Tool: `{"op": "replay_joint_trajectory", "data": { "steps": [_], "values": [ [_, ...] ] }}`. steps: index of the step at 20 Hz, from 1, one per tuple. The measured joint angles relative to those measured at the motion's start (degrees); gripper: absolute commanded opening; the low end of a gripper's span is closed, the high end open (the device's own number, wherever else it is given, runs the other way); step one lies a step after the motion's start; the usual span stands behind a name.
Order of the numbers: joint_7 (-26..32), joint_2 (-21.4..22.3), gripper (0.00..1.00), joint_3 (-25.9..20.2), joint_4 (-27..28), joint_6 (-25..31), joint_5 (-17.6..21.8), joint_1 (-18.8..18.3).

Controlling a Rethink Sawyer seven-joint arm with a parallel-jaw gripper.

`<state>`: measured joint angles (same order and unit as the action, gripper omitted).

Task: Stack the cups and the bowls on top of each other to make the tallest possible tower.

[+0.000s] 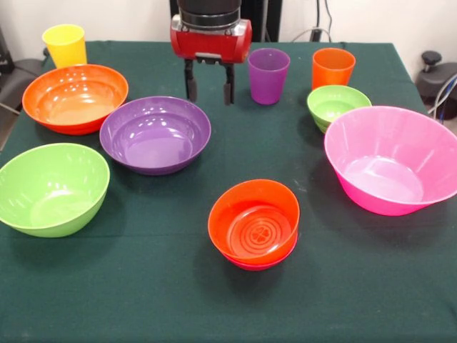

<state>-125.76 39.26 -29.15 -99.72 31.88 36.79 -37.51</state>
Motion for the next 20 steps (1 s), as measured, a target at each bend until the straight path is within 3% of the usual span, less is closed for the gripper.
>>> {"op": "replay_joint_trajectory", "data": {
  "steps": [9, 20],
  "values": [
    [0.0, -2.5, 1.0, -0.2, 1.6, 0.0, 0.2, 0.0],
    [0.0, -6.1, 1.0, -1.3, 4.2, 0.0, 4.3, -1.6]
  ]
}}
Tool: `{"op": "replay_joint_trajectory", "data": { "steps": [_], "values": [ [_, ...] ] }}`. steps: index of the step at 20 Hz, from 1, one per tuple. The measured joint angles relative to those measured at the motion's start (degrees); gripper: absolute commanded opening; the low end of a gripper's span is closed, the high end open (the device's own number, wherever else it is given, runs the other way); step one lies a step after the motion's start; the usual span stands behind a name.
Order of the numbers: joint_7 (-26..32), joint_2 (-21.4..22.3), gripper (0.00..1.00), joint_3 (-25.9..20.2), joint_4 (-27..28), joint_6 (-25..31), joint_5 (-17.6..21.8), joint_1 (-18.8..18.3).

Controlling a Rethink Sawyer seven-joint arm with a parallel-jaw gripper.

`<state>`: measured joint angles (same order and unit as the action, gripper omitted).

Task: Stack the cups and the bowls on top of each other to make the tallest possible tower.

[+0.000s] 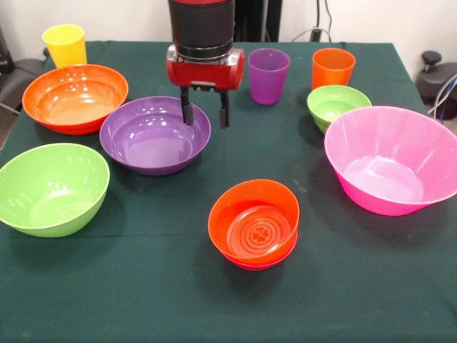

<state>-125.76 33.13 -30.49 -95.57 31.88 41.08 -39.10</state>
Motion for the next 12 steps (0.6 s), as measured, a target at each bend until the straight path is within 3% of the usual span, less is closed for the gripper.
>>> {"op": "replay_joint_trajectory", "data": {
  "steps": [12],
  "values": [
    [0.0, -3.8, 1.0, -1.9, 2.1, 0.0, 2.6, -2.6]
  ]
}}
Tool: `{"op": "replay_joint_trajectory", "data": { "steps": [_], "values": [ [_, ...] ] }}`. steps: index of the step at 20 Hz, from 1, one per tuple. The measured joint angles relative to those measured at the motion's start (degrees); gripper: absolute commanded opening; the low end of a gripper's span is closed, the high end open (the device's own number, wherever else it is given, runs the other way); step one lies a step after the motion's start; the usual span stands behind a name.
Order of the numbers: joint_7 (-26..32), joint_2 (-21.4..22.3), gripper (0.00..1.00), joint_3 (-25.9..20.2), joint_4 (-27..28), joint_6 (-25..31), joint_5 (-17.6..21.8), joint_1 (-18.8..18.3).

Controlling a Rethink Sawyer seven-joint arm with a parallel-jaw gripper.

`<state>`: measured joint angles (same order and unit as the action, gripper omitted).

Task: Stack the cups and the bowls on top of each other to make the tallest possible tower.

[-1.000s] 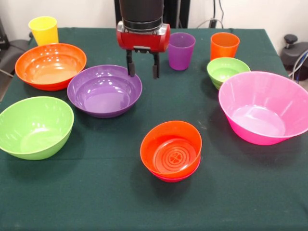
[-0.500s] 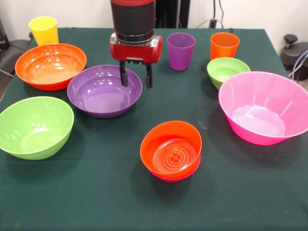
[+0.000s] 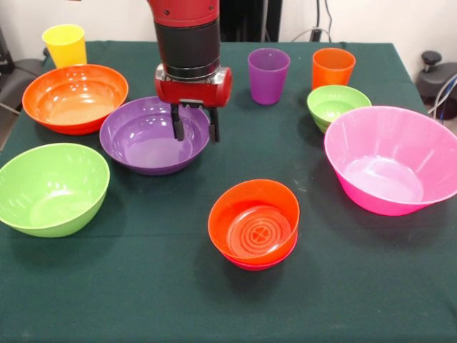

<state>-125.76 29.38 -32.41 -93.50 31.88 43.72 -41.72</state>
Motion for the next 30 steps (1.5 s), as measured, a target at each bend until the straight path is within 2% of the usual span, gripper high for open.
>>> {"op": "replay_joint_trajectory", "data": {
  "steps": [12, 24, 30],
  "values": [
    [0.0, -0.5, 1.0, -0.1, 0.3, 0.0, 0.9, 0.1],
    [0.0, -0.6, 1.0, -0.1, 3.3, 0.0, 1.9, 4.4],
    [0.0, -0.6, 1.0, -0.1, 4.0, 0.0, 1.9, 5.2]
  ]
}}
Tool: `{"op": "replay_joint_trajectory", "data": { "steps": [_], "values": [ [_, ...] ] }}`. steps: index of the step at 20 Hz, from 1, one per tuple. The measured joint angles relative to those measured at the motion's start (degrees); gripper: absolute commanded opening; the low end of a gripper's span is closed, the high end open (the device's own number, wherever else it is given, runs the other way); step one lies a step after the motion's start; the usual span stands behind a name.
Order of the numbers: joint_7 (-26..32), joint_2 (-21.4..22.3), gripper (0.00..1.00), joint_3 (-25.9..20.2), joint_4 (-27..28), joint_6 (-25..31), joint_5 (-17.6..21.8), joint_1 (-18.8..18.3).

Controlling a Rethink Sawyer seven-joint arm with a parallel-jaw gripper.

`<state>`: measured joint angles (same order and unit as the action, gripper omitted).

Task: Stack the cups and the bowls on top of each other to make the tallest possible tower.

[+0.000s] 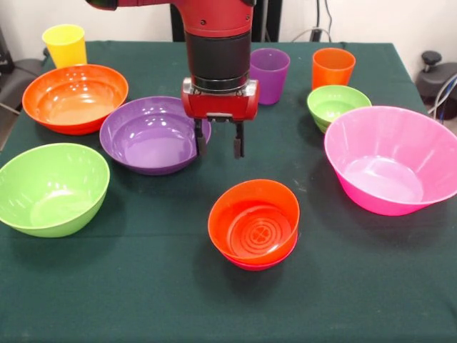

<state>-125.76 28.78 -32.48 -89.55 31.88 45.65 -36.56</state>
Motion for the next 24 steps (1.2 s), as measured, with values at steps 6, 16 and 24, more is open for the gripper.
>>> {"op": "replay_joint_trajectory", "data": {
  "steps": [6, 16, 24],
  "values": [
    [0.0, -0.5, 1.0, 0.0, 0.3, 0.0, 0.0, -0.1],
    [0.0, -2.7, 1.0, 0.0, 0.6, 0.0, 0.0, -0.7],
    [0.0, -4.3, 1.0, 0.0, 0.7, 0.0, 0.0, -0.8]
  ]
}}
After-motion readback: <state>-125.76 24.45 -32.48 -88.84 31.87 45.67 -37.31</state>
